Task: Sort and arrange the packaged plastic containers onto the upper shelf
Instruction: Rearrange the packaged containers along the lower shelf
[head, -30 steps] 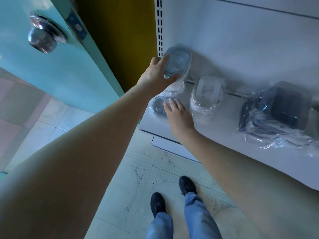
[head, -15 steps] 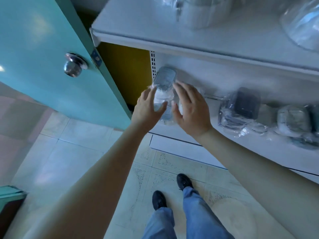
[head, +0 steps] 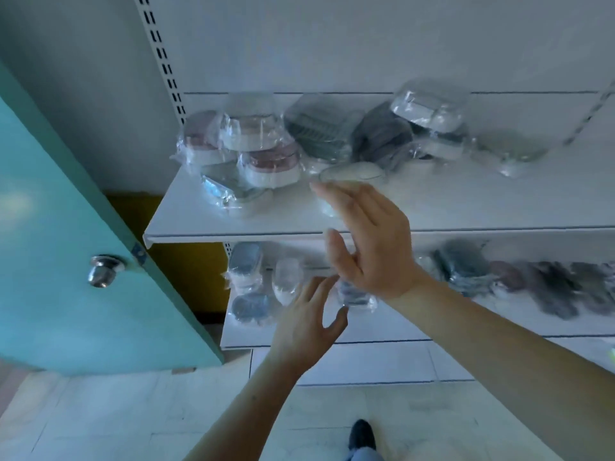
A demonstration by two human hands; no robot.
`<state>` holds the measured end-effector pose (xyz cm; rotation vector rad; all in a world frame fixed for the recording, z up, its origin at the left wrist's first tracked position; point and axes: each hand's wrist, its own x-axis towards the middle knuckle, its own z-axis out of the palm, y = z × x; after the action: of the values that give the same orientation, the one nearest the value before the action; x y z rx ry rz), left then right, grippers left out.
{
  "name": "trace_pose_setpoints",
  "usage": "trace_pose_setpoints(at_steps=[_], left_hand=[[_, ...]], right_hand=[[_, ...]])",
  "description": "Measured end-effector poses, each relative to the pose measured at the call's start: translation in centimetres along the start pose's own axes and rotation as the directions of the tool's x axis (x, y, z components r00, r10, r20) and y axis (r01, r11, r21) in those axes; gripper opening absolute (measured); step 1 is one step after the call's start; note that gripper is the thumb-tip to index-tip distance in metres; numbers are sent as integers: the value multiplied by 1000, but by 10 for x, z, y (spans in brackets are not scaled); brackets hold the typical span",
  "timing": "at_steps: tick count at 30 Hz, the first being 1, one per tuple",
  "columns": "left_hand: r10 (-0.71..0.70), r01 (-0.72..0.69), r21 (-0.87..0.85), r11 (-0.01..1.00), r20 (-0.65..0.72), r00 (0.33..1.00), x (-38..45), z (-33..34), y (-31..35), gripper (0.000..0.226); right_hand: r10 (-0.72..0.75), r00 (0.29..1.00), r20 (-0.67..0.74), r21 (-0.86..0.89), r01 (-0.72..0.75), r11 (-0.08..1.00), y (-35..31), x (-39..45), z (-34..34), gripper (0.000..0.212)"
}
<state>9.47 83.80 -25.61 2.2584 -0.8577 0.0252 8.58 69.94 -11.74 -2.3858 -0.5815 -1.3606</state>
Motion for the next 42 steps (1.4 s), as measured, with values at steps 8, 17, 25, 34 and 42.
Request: trace_pose_setpoints(at_steps=[8,17,25,34,42], left_hand=[[248,-255,-188,949,-59,967,85,14,137,52],[188,-216,-53,975,-323,927,190,74,201,47],[-96,183,50,982,-703,705,286,93,233,74],[-289,526,170,833,-678,676,341,97,233,87],[-57,332,323,886,-635,770,321,105,245,57]], right_hand=[[338,921,-192,-216,-376,901,110,12,-125,43],[654,729,-200,-174,-684,709,265,-30,-201,45],[799,482,361,-310,-746,590,365,-67,-172,95],[729,600,329,-329,-651,684,378,-89,-148,79],[674,720,168,-182,-649,738,377,-87,-149,93]])
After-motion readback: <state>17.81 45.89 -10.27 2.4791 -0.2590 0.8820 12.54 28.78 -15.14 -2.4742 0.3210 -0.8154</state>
